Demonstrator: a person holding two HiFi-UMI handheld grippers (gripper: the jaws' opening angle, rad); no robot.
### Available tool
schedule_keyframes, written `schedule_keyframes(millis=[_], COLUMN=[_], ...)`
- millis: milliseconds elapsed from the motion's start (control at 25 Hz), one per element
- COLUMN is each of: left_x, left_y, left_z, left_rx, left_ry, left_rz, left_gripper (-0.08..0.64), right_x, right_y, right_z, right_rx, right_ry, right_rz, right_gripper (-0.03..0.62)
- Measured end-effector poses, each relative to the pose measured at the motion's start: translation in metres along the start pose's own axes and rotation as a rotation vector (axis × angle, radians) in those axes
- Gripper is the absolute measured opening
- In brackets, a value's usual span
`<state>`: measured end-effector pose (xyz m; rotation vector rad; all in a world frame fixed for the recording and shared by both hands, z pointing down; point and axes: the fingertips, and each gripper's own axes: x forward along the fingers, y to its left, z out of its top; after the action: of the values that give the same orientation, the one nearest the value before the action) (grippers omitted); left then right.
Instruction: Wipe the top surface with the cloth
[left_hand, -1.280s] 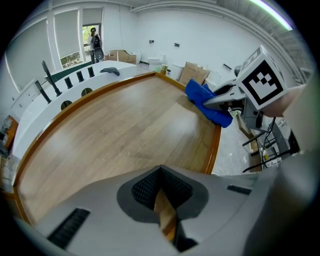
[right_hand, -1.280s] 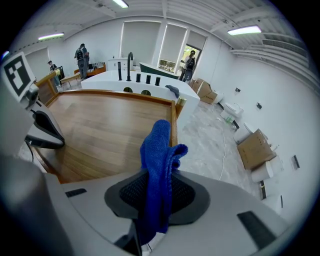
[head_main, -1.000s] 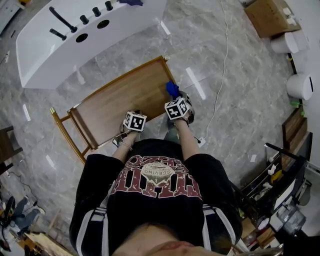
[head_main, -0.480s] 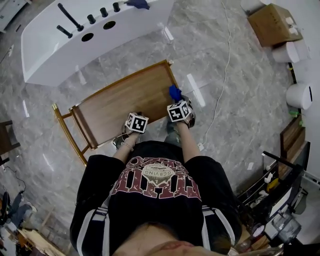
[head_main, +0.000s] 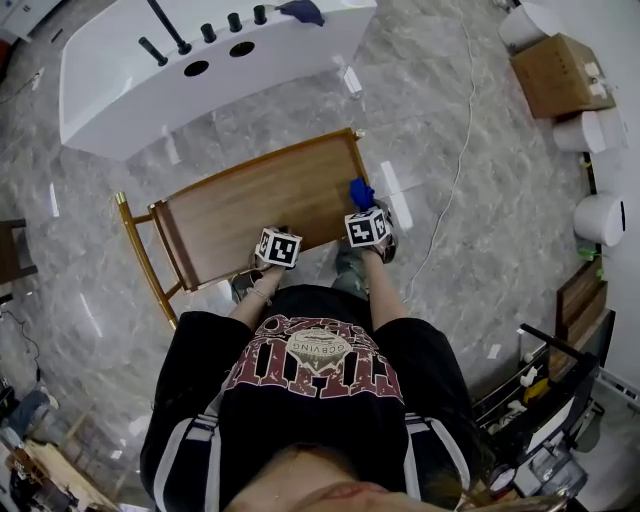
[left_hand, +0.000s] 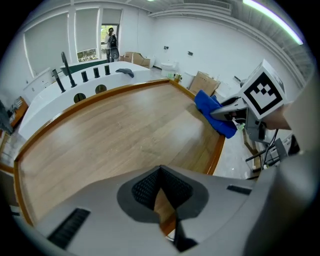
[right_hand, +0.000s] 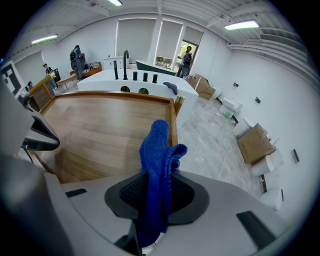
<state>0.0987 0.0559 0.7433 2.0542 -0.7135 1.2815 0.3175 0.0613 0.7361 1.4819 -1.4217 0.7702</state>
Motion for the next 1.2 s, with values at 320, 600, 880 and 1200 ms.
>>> schedule_keyframes(millis=[320, 600, 880, 1200], left_x=[-0.016, -0.033, -0.058, -0.087], left_y=[0.013, 0.034, 0.054, 0.067], left_z=[0.006, 0.002, 0.019, 0.039], left_rx=[-0.09, -0.187, -0.241, -0.232], left_ry=[-0.067, -0.111, -0.207, -0.303], left_rz=[0.026, 0.053, 0.089, 0.134], left_gripper=[0.049, 0.048, 0.049, 0.049], right_x=[0.002, -0.007, -0.029, -0.067], right_y=[0.032, 0.095, 0.131, 0.156], right_z=[0.02, 0.058, 0.101, 0.132], right_rx=[-0.071, -0.17, -0.226, -0.217], right_ry=[-0.01, -0.085, -0.166, -0.254], right_rz=[0.077, 0.204, 0.288, 0.372], right_gripper=[0.095, 0.095, 0.095, 0.095])
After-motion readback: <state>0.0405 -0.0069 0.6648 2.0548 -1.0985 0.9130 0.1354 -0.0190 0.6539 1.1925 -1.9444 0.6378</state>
